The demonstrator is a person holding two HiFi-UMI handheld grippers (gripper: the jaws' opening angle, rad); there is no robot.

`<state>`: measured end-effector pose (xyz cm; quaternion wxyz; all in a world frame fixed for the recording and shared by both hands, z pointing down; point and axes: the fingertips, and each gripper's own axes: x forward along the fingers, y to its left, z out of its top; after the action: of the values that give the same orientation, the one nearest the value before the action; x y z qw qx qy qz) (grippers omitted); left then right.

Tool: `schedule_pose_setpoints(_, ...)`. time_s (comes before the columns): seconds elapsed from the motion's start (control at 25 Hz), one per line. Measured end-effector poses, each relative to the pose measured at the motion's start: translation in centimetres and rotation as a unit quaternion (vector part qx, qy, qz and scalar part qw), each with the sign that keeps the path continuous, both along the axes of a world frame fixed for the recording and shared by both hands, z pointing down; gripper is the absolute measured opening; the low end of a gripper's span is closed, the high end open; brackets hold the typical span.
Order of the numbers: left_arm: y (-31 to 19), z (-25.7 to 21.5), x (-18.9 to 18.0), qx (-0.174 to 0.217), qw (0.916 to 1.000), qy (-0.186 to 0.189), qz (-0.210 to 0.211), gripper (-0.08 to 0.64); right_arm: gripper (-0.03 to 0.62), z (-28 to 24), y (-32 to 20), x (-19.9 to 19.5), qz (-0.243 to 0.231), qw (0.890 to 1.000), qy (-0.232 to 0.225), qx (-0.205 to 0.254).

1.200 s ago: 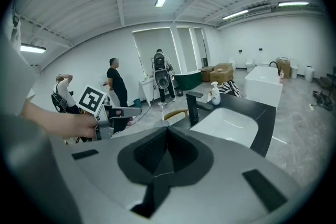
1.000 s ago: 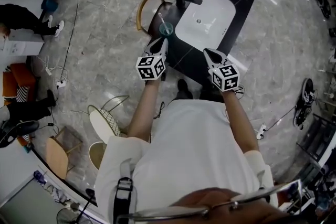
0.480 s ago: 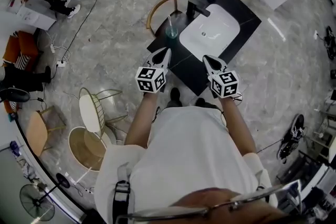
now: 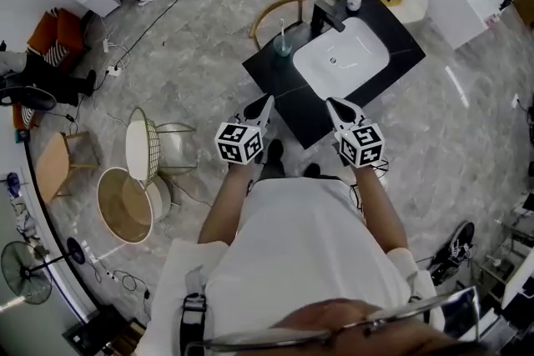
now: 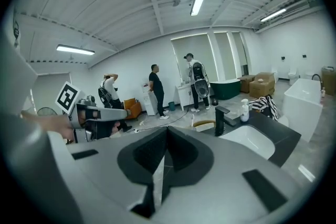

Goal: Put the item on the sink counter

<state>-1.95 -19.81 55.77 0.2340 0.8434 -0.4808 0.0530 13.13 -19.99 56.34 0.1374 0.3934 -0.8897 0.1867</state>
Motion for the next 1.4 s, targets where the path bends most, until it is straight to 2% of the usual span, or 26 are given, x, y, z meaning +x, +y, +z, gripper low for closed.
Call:
schedule_pose_setpoints(0.36, 7.5, -1.5, 0.3, 0.009, 0.998, -0.001, -0.063, 0.005, 0.006, -0.7, 4.8, 0.8, -0.066, 0.998, -0.013, 0.017)
schedule_pose_setpoints(0.68, 10.5, -3.5, -1.6, 0.029, 0.9959, -0.006, -0.085, 0.005, 0.006, -2.2, 6.2, 0.2, -0.069, 0.997, -0.015, 0.036)
schedule_pose_setpoints(1.16, 10.5, -5.9, -4.8, 0.057, 0.9969, -0.012, -0.054, 0.005, 0.006, -5.8, 6.2, -2.6, -0.048, 0.995, -0.012, 0.088)
schedule_pose_setpoints(1.4, 10.3, -6.2, -5.2, 0.061, 0.997, -0.001, -0.048, 0.005, 0.006, -6.1, 6.3, -3.4, -0.039, 0.996, -0.015, 0.085)
